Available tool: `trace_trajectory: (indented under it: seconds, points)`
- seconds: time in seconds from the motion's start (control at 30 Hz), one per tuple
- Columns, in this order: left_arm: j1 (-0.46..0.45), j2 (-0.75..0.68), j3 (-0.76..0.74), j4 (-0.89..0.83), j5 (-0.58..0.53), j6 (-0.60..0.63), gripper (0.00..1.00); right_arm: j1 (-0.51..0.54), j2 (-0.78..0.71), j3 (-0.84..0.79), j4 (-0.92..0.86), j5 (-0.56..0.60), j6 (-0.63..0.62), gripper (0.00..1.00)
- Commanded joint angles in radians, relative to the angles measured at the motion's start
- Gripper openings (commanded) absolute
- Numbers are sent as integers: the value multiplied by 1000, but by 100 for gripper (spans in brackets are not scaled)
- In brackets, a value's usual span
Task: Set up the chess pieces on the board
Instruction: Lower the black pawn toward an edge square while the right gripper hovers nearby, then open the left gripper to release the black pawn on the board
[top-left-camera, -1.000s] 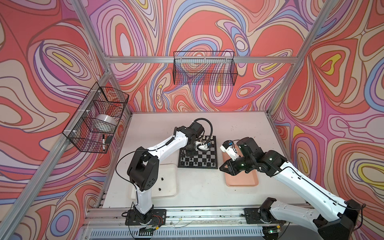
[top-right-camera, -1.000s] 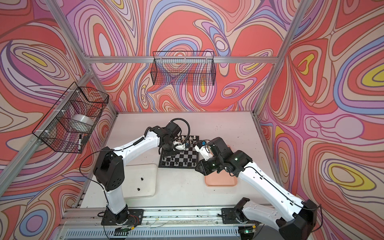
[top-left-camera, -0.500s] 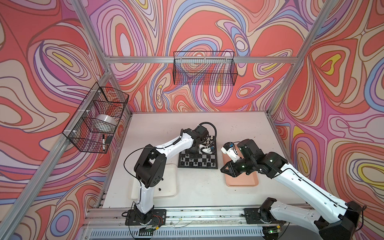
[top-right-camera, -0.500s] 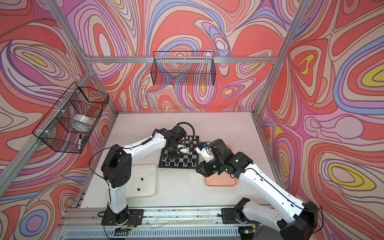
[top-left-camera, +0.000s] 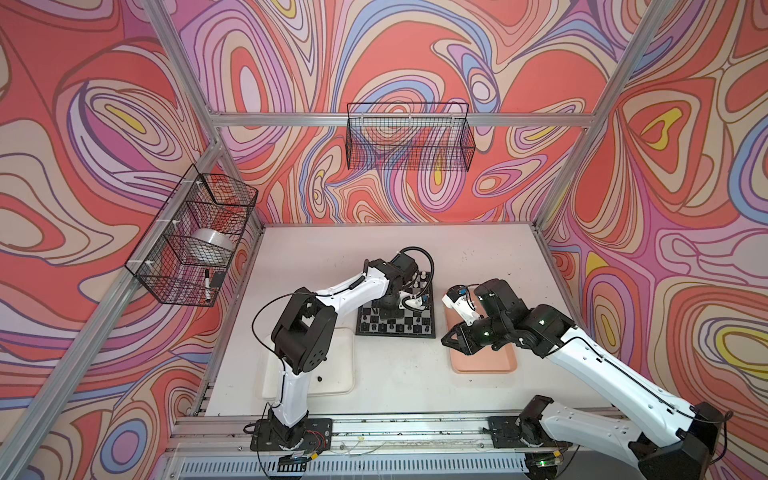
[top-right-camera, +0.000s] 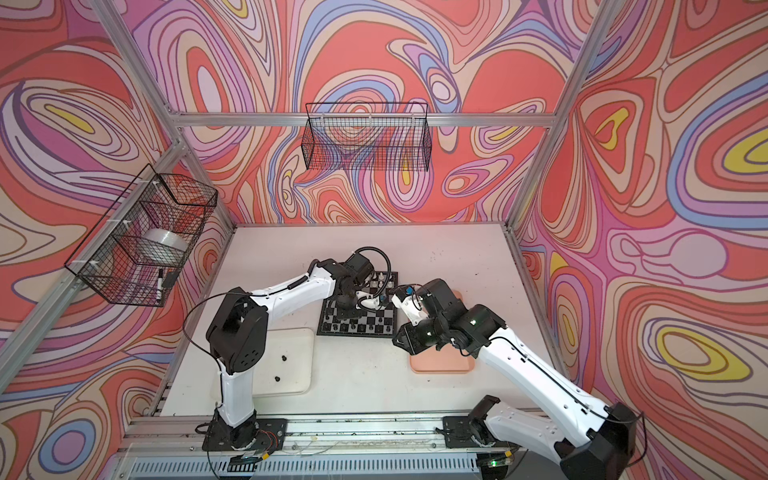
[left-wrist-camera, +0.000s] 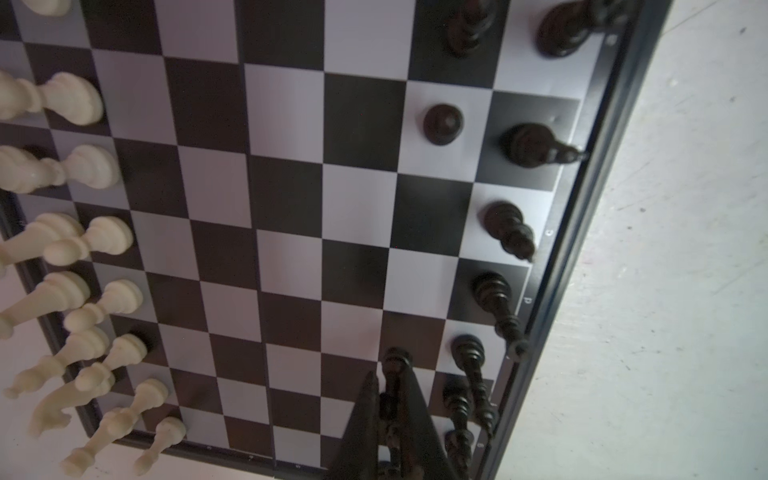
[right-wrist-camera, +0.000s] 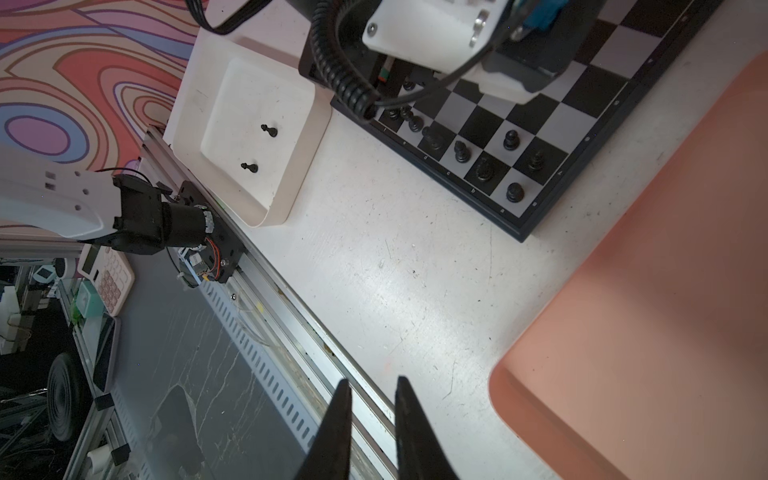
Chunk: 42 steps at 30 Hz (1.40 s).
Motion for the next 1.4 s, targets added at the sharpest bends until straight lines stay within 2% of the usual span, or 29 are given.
trace_trajectory:
  seconds: [0.0, 0.9, 1.1, 1.23, 1.37]
  points:
    - [-7, 17, -15, -1, -1, -4, 11, 2, -12, -11, 0, 13, 1, 20]
    - [-7, 31, -47, 15, -6, -11, 12, 3, -20, -19, 3, 21, 3, 20]
    - [-7, 29, -46, 13, -5, -13, 18, 2, -19, -20, 4, 23, 2, 20]
    - [-8, 23, -48, 16, -2, -11, 25, 2, -19, -21, 2, 22, 2, 20]
    - [-9, 22, -44, 15, -5, -11, 27, 2, -20, -19, 2, 24, 1, 20]
